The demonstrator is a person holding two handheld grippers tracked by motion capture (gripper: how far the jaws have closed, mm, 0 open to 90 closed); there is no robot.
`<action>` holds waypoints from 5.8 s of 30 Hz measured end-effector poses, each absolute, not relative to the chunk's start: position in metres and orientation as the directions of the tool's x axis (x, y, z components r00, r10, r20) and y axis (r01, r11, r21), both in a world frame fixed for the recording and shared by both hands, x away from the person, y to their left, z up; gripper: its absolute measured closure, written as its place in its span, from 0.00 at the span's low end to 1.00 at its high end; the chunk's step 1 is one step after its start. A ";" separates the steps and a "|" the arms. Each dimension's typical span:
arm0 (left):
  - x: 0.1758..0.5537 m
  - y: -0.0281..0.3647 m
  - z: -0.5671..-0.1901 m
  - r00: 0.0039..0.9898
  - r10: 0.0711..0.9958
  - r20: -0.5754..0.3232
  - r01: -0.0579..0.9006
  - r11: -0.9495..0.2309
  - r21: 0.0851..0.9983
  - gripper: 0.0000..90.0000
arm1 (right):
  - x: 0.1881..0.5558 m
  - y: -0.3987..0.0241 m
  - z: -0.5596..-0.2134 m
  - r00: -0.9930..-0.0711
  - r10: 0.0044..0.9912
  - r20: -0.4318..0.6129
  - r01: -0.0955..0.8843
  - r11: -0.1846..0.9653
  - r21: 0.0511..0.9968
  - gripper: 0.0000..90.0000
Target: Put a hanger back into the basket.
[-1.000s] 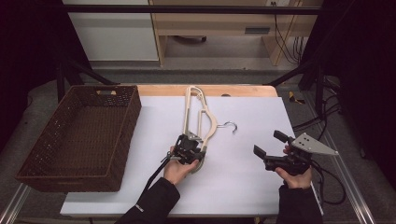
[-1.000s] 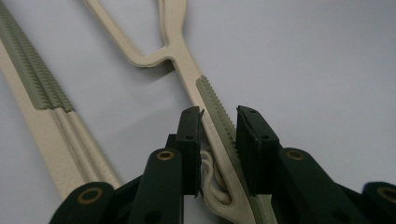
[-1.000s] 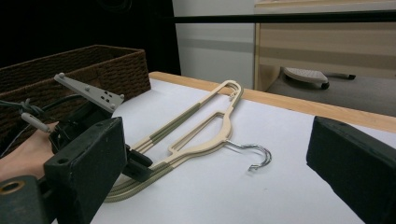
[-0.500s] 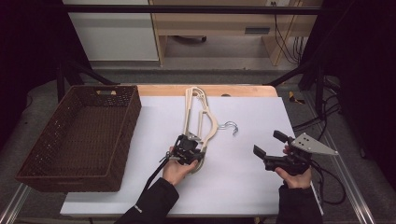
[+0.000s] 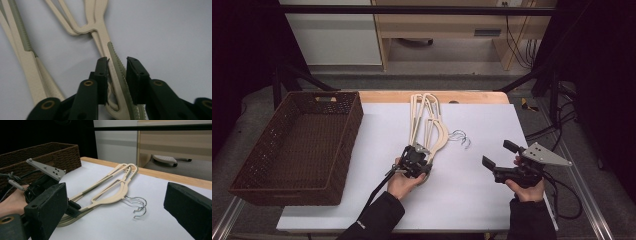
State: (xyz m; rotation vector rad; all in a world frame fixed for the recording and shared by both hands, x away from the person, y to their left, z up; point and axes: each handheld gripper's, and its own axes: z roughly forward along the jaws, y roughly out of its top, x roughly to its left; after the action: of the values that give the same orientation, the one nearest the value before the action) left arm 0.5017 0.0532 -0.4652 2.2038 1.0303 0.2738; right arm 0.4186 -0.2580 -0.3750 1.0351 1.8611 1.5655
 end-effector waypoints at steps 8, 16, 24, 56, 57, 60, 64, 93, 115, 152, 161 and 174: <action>0.498 0.053 -0.464 0.663 0.746 -0.072 0.592 -0.463 0.660 0.84 | 0.429 -0.250 -0.384 -0.606 0.789 0.100 0.265 0.082 0.961 0.08; 0.497 0.057 -0.464 0.667 0.741 -0.075 0.590 -0.464 0.661 0.86 | 0.474 -0.225 -0.404 -0.613 0.786 0.080 0.334 0.165 0.928 0.14; 0.493 0.067 -0.465 0.657 0.749 -0.087 0.596 -0.445 0.668 0.86 | 0.530 -0.207 -0.434 -0.610 0.790 0.064 0.396 0.234 0.888 0.32; 0.488 0.083 -0.448 0.696 0.717 -0.021 0.449 -0.413 0.792 0.40 | 0.564 -0.193 -0.483 -0.743 0.669 0.016 0.433 0.464 0.773 0.98; 0.488 0.083 -0.448 0.696 0.717 -0.021 0.449 -0.413 0.792 0.40 | 0.564 -0.193 -0.483 -0.743 0.669 0.016 0.433 0.464 0.773 0.98; 0.489 0.081 -0.446 0.704 0.710 -0.002 0.438 -0.432 0.789 0.38 | 0.561 -0.195 -0.477 -0.759 0.651 0.007 0.414 0.475 0.776 0.99; 0.491 0.077 -0.441 0.711 0.703 0.012 0.420 -0.438 0.795 0.37 | 0.558 -0.198 -0.472 -0.768 0.640 -0.009 0.401 0.492 0.773 0.99; 0.528 0.000 -0.448 0.795 0.572 0.202 0.293 -0.654 0.698 0.61 | 0.530 -0.186 -0.416 -0.776 0.630 -0.035 0.398 0.531 0.748 0.99; 0.518 0.024 -0.411 0.731 0.634 0.252 0.299 -0.629 0.718 0.89 | 0.484 -0.240 -0.364 -0.627 0.779 -0.006 0.259 0.216 0.941 0.57; 0.463 0.188 -0.265 0.748 0.662 0.044 0.259 -0.352 0.899 0.95 | 0.427 -0.250 -0.381 -0.608 0.788 0.098 0.271 0.089 0.958 0.07; 0.453 0.223 -0.235 0.753 0.655 0.066 0.215 -0.340 0.916 0.95 | 0.426 -0.250 -0.382 -0.605 0.791 0.089 0.272 0.101 0.957 0.06; 0.463 0.289 -0.230 0.715 0.687 0.130 0.212 -0.389 0.896 0.95 | 0.426 -0.250 -0.383 -0.601 0.794 0.088 0.281 0.107 0.954 0.05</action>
State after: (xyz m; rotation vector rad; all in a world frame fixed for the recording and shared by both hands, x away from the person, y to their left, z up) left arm 0.4630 0.2890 -0.2296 1.9441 0.6910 0.6122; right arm 0.4261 -0.2497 -0.3833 1.0452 1.9402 1.5083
